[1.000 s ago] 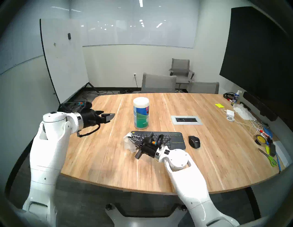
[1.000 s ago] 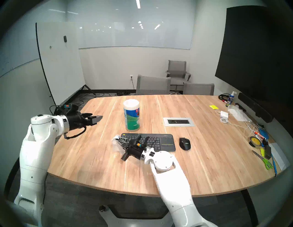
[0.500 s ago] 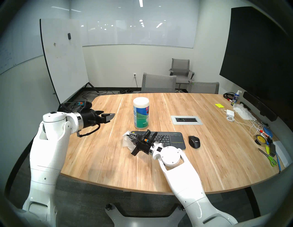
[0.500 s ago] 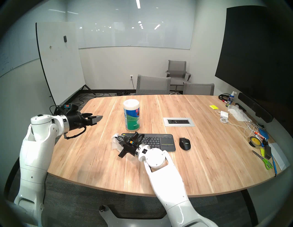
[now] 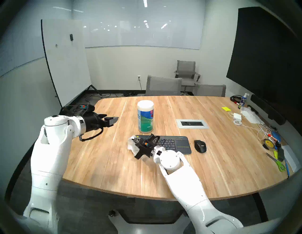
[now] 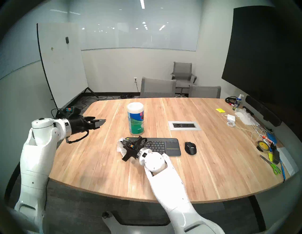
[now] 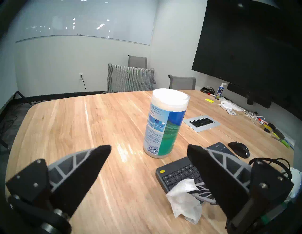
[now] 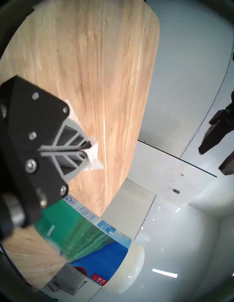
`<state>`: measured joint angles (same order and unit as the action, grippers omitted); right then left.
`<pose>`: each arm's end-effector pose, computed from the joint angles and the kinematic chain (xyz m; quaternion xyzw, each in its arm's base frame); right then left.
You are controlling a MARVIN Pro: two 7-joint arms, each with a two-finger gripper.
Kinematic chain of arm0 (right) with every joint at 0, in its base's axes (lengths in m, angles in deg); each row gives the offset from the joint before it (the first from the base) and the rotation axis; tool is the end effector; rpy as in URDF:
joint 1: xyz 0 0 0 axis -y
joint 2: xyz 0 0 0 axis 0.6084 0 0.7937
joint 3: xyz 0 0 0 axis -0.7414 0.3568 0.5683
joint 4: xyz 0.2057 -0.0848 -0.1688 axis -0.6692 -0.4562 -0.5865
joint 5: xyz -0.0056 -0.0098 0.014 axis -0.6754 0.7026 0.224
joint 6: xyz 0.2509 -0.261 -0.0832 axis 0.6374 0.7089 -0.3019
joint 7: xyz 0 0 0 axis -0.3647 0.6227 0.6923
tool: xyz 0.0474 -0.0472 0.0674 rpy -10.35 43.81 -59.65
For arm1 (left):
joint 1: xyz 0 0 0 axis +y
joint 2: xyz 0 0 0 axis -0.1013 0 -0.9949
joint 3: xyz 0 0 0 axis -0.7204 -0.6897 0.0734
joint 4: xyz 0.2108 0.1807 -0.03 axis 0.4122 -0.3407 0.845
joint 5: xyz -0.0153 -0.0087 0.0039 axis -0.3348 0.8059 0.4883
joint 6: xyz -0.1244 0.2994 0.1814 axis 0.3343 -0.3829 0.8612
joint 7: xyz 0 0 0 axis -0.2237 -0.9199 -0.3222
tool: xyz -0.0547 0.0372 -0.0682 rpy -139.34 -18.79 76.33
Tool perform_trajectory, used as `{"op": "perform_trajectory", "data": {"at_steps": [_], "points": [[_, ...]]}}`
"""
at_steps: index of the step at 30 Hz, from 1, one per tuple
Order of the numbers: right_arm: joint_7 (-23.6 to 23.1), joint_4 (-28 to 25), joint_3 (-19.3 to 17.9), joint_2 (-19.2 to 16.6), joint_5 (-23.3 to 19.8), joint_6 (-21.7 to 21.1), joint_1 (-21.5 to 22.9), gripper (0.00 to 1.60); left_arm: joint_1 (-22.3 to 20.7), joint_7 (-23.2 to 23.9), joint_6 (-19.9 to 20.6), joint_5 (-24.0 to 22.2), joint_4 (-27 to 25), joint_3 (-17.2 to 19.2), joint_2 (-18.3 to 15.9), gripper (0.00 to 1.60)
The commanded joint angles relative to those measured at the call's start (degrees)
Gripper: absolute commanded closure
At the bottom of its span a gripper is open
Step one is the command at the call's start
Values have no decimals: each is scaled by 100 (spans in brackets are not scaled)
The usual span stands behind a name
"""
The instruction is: Wipe the keyboards and mice with a disinfecting wipe, then set the wipe down
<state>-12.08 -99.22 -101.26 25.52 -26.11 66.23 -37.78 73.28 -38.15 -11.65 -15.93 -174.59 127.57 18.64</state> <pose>0.5024 0.2130 -0.3211 -0.6042 -0.4591 -0.6434 0.1014 0.4859 0.1071 -0.1318 0.7907 -0.1535 0.5575 0.2009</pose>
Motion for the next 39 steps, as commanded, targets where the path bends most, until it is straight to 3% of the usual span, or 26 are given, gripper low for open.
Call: {"op": "perform_trajectory", "data": {"at_steps": [1,7,15,39], "points": [[303,80,-31,201,98,-18,311,160,-78,-11,-26,-11,-135,19,13,0],[490,228,-61,269,176,-316,390,160,-77,-12,-26,-10,-136,19,14,0],[478,377,-286,390,-44,-919,550,160,-78,-11,-26,-11,-135,19,13,0],[106,475,-449,151,7,-1044,594,160,-75,-19,-25,-11,-142,21,16,0]]}}
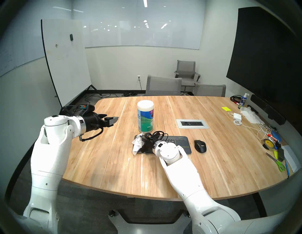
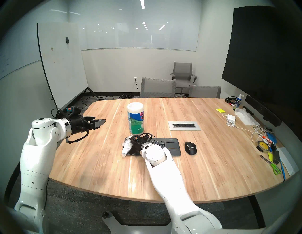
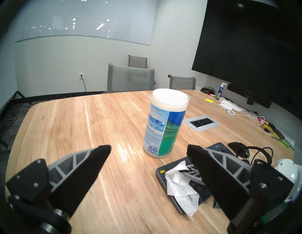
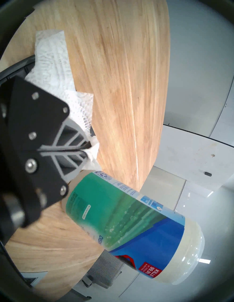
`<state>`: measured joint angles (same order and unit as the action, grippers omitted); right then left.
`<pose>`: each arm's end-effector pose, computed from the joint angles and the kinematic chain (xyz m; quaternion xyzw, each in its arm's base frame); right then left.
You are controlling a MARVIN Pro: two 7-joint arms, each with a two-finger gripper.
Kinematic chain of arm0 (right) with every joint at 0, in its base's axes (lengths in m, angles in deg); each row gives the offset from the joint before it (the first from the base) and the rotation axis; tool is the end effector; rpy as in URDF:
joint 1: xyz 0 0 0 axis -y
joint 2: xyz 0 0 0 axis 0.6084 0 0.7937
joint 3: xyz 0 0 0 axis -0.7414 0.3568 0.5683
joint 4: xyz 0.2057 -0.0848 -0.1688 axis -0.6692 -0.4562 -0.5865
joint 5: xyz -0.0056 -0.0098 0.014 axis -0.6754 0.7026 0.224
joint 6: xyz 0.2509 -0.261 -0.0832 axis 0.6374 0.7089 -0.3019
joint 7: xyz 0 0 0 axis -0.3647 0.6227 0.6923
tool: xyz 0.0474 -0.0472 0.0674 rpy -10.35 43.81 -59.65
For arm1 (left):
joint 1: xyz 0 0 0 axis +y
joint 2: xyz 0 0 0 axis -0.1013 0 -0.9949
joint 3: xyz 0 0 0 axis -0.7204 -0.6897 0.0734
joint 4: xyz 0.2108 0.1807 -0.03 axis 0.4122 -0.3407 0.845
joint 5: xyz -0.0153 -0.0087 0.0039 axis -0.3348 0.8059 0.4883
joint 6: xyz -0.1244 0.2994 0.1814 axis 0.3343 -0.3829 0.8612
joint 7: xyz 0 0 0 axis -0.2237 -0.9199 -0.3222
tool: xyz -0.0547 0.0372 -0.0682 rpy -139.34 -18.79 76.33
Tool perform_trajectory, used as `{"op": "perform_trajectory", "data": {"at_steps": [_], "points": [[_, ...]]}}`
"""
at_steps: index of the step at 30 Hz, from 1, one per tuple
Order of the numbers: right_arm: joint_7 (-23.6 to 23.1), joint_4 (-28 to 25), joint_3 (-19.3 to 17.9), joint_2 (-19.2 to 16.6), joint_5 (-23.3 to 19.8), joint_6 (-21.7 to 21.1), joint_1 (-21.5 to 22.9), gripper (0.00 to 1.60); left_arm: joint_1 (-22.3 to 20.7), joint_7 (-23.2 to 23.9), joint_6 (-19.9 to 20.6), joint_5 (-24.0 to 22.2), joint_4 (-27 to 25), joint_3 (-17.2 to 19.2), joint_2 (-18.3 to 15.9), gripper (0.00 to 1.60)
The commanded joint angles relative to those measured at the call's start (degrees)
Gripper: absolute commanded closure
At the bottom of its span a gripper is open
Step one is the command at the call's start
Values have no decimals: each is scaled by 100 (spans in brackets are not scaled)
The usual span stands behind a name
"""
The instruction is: Wipe the keyboards and mice with a disinfecting wipe, then set the wipe down
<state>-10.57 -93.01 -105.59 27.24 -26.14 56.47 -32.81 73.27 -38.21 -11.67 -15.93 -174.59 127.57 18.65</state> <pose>0.5377 0.1870 -0.3303 -0.6891 -0.4063 -0.5954 0.0751 0.4860 0.1072 -0.1317 0.7907 -0.1533 0.5578 0.2006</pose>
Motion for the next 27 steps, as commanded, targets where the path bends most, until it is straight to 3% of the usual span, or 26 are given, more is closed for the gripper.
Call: {"op": "perform_trajectory", "data": {"at_steps": [1,27], "points": [[-49,-174,-24,-23,14,-97,86,160,-74,-14,-23,-11,-141,20,15,0],[-83,-252,-69,-5,2,-190,60,160,-74,-15,-24,-13,-141,20,14,0]]}}
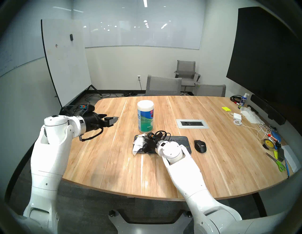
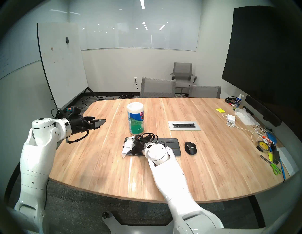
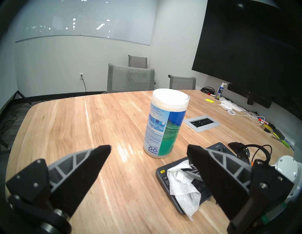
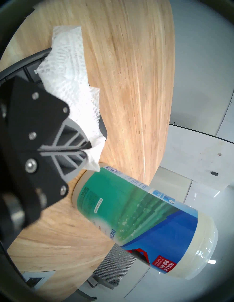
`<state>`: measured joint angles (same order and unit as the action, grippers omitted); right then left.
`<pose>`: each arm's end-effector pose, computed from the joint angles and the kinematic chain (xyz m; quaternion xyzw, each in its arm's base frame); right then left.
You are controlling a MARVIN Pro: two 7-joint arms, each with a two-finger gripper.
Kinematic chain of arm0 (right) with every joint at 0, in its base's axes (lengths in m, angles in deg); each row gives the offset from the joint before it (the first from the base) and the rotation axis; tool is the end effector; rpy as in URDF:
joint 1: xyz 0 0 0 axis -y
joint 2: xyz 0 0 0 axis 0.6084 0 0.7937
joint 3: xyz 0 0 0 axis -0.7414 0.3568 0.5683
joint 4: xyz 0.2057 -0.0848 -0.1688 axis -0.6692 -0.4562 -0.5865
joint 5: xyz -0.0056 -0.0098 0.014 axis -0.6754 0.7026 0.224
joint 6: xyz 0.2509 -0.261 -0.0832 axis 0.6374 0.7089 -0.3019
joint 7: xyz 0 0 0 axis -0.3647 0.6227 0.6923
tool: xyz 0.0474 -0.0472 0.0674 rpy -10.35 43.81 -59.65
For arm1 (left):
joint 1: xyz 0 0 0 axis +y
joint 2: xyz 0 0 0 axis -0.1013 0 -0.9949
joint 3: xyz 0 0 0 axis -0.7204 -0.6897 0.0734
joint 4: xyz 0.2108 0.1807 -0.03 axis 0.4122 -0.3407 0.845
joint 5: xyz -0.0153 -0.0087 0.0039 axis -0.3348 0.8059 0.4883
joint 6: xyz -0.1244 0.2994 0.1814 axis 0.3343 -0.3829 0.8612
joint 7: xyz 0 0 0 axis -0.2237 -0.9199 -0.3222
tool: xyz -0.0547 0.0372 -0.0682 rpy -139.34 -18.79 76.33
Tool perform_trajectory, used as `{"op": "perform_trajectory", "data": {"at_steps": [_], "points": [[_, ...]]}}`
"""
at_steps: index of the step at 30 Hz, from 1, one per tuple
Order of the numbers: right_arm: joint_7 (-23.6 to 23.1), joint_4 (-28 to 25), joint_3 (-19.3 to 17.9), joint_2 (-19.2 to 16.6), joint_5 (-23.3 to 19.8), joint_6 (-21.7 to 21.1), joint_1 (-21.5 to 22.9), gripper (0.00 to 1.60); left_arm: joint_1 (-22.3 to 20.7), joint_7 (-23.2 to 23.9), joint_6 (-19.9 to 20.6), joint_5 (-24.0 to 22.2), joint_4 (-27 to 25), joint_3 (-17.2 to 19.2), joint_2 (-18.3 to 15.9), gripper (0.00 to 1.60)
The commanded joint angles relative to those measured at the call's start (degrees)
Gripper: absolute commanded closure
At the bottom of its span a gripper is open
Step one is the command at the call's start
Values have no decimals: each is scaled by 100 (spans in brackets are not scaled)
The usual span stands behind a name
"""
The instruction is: Wipe the keyboards and mice with a disinfecting wipe, then set the wipe down
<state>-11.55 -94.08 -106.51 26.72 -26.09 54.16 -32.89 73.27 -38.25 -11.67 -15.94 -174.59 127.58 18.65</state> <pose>0.5404 0.1758 -0.3278 -0.7019 -0.4006 -0.5847 0.0705 0.4860 0.1073 -0.1317 0.7907 -0.1530 0.5579 0.2003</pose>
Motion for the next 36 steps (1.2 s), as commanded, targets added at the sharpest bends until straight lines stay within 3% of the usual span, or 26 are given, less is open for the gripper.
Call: {"op": "perform_trajectory", "data": {"at_steps": [1,18,33,36], "points": [[16,-145,24,47,-2,42,68,160,-74,-11,-24,-12,-141,19,14,0],[73,3,10,73,-1,-25,155,160,-74,-12,-23,-12,-142,19,14,0],[-70,165,-66,133,-90,-365,386,160,-76,-9,-25,-13,-138,18,12,0],[-186,91,-97,130,-96,-601,417,160,-76,-8,-25,-13,-137,17,11,0]]}}
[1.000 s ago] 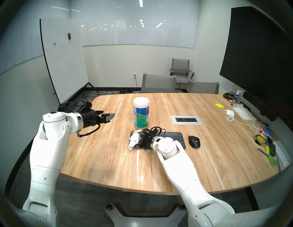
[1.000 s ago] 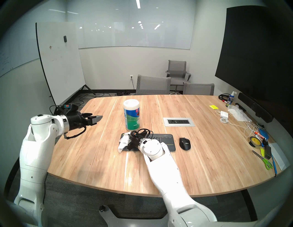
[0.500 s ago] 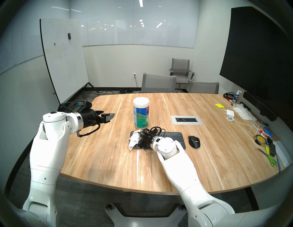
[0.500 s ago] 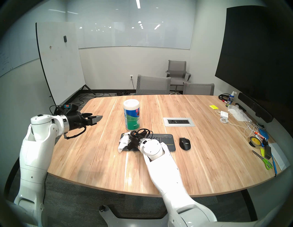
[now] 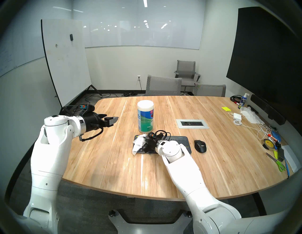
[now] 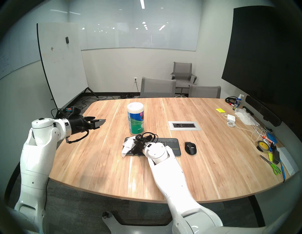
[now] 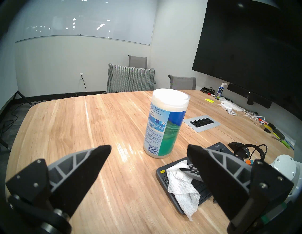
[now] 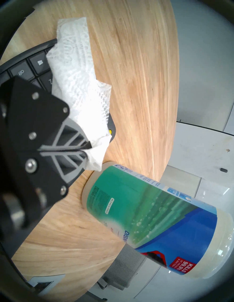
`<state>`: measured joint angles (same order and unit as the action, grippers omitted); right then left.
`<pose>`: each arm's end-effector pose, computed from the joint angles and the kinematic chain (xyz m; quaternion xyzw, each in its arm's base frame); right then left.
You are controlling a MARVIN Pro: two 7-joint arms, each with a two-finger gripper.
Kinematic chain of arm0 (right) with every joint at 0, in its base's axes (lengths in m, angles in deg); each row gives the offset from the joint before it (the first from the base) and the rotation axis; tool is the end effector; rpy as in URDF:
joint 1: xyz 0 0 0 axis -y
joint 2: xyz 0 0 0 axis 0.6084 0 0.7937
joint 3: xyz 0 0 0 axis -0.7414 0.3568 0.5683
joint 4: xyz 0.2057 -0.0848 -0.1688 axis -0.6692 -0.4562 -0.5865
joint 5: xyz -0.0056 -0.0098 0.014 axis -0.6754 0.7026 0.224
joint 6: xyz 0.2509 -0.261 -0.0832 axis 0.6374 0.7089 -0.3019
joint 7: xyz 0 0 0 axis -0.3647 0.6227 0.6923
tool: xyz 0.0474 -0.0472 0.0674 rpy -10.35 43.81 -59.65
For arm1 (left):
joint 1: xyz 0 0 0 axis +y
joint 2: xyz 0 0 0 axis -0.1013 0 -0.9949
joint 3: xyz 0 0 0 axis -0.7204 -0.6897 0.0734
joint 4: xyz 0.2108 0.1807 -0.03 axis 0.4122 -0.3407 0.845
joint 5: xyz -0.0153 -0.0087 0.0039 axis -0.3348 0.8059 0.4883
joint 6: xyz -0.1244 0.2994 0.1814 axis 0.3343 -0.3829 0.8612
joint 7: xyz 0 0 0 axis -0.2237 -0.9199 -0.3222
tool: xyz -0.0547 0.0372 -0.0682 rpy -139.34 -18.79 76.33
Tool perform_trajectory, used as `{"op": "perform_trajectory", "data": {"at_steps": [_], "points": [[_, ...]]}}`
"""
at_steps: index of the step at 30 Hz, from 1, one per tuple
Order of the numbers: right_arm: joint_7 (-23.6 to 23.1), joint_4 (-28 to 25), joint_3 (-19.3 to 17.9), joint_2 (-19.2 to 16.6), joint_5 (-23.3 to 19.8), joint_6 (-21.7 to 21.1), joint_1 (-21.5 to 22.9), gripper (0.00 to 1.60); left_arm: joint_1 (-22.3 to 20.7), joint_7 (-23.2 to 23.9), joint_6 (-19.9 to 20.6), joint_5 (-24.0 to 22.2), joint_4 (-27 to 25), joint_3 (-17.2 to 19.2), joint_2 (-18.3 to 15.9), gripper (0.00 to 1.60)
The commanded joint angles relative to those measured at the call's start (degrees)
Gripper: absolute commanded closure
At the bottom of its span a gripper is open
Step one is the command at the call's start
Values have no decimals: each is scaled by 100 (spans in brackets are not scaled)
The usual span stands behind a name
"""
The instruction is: Wipe the keyboards and mice with a disinfecting wipe, then set the wipe down
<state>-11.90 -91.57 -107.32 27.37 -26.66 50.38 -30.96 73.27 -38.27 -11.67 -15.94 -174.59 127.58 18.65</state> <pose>0.5485 0.1735 -0.3322 -0.7292 -0.3862 -0.5600 0.0746 0.4861 0.1073 -0.1317 0.7907 -0.1529 0.5579 0.2002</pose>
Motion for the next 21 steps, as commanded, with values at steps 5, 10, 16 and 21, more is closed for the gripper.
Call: {"op": "perform_trajectory", "data": {"at_steps": [5,10,16,21], "points": [[-340,-114,-107,52,-63,-624,397,160,-77,-4,-25,-13,-135,16,10,0],[-425,-114,-186,32,-71,-782,499,160,-77,-3,-26,-13,-134,16,9,0],[-598,-169,-272,13,-97,-932,562,160,-77,-4,-26,-13,-135,17,10,0],[-752,-200,-304,-14,-102,-1046,607,160,-76,-5,-25,-13,-136,17,10,0]]}}
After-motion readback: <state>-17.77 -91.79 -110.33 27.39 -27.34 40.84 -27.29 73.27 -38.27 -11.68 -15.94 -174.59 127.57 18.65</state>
